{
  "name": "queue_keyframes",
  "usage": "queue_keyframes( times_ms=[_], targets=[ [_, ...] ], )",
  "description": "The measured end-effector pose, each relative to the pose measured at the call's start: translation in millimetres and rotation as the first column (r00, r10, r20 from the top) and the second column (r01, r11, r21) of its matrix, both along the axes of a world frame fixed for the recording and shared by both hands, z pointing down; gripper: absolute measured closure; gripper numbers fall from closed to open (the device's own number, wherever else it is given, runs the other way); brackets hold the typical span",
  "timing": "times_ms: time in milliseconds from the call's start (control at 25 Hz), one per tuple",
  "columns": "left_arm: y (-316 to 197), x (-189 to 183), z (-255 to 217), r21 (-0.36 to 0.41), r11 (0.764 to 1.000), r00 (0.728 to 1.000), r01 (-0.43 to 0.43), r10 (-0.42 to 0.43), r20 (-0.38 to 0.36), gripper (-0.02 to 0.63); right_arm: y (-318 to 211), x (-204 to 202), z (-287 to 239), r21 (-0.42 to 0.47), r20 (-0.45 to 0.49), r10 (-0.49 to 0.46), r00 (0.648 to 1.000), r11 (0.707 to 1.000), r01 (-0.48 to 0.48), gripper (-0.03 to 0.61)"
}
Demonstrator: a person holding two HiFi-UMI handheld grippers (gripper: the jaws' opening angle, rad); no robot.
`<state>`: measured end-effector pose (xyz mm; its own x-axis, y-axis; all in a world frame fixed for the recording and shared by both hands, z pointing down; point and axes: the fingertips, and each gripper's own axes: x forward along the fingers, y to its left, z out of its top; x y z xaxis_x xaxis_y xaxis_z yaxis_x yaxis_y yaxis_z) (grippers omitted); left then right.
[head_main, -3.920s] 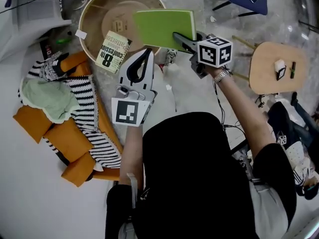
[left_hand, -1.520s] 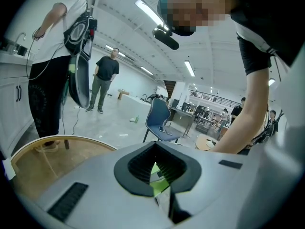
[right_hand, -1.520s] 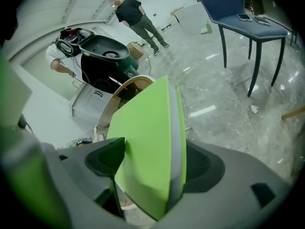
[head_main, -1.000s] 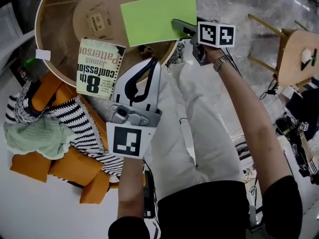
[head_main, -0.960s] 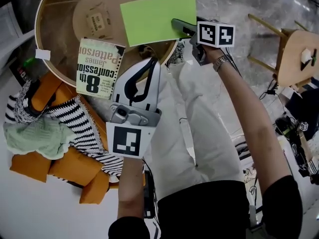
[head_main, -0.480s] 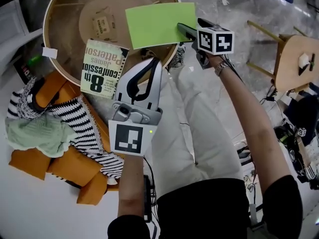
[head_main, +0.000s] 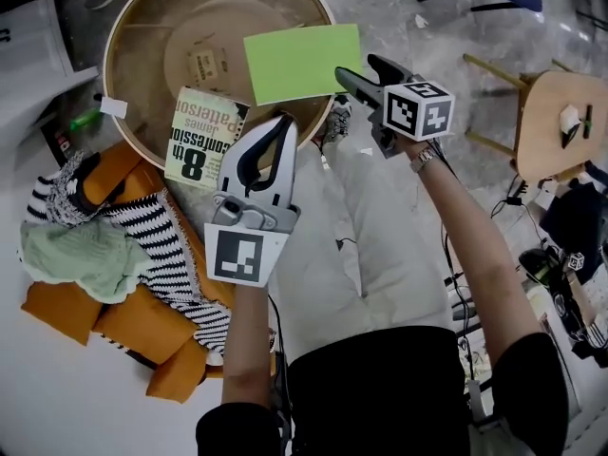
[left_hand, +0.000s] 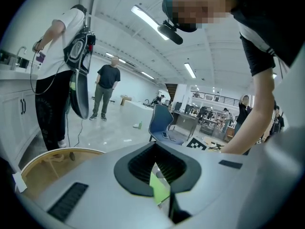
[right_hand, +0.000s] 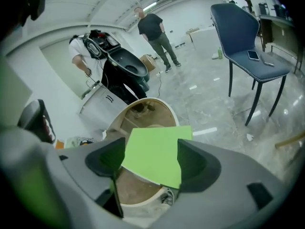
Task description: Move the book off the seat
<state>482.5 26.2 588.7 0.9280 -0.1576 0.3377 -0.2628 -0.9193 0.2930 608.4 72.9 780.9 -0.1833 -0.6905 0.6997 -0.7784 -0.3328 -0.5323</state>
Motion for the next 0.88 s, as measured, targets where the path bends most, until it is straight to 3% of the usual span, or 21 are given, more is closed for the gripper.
queue_keyframes(
  times_ms=[40,160,320,640,880],
  targets=[
    [1,0,-4,0.007,1.000,1.000,-0.003,0.003,-0.002,0.604,-1,-2,-11,0.031,0.007,0.009,1.000,0.999,-0.010,0.235],
    [1,0,-18,0.032,0.999,1.000,-0.009,0.009,-0.013,0.604,-2,0,-45,0.096,-0.044,0.036,0.998,0.995,-0.032,0.442],
    [2,2,-40,0.058,0.998,0.999,-0.006,0.008,-0.033,0.604,-1,-2,-91,0.171,-0.117,0.034,0.993,0.985,-0.014,0.534],
    [2,11,-96,0.088,0.996,0.996,-0.011,0.019,-0.083,0.604,-3,-19,-187,0.309,-0.164,0.016,0.986,0.951,0.036,0.563],
    [11,15,-153,0.094,0.996,0.992,0.001,0.011,-0.129,0.604,-13,-32,-272,0.403,-0.202,-0.066,0.977,0.904,0.145,0.563]
  ],
)
